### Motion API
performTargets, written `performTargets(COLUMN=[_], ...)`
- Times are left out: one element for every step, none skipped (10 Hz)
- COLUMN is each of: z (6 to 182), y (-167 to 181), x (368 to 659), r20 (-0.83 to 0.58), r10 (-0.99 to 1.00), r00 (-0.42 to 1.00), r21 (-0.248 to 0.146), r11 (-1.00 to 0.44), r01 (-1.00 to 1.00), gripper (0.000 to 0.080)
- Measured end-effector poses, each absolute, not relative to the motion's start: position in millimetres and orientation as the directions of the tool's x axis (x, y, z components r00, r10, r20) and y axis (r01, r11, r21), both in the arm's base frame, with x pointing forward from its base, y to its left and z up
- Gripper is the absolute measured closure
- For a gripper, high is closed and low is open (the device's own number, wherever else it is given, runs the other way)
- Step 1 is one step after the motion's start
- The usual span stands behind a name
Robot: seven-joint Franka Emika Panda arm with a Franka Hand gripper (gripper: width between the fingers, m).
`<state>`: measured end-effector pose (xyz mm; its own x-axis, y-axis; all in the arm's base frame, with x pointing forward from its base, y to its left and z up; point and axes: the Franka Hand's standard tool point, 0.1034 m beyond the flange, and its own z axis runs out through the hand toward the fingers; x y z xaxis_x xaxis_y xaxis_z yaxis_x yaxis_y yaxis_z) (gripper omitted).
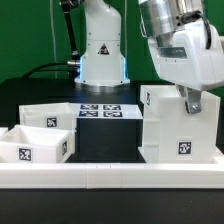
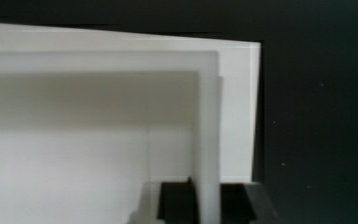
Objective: Assemble drawer
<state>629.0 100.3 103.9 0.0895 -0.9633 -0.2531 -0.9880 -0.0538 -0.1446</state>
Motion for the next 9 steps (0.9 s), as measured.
performTargets(z=[104.4,104.5,104.5,103.0,103.3,103.0,102.9,102.7,102.6], y=[99.2,98.8,100.7,102.6,101.6,102.1,102.4,102.6,102.8], x=[631.7,633.6,637.1,639.6,640.4,640.2,640.1,640.0,639.9], r20=[-0.254,-0.254,-0.255,-0.262,-0.261,-0.261,-0.260,-0.260,-0.260], r10=[-0.963,-0.963,-0.963,-0.962,-0.962,-0.961,-0.961,-0.961,-0.961], r00=[0.088,0.087,0.088,0.083,0.086,0.088,0.090,0.091,0.092], r21=[-0.146,-0.148,-0.150,-0.139,-0.142,-0.142,-0.142,-0.142,-0.142], r11=[-0.052,-0.050,-0.050,-0.047,-0.050,-0.052,-0.054,-0.055,-0.056], r01=[-0.988,-0.988,-0.987,-0.989,-0.989,-0.989,-0.988,-0.988,-0.988], gripper=[0.0761,0.0761,0.0761,0.0761,0.0761,0.0761,0.0597,0.0461,0.0461])
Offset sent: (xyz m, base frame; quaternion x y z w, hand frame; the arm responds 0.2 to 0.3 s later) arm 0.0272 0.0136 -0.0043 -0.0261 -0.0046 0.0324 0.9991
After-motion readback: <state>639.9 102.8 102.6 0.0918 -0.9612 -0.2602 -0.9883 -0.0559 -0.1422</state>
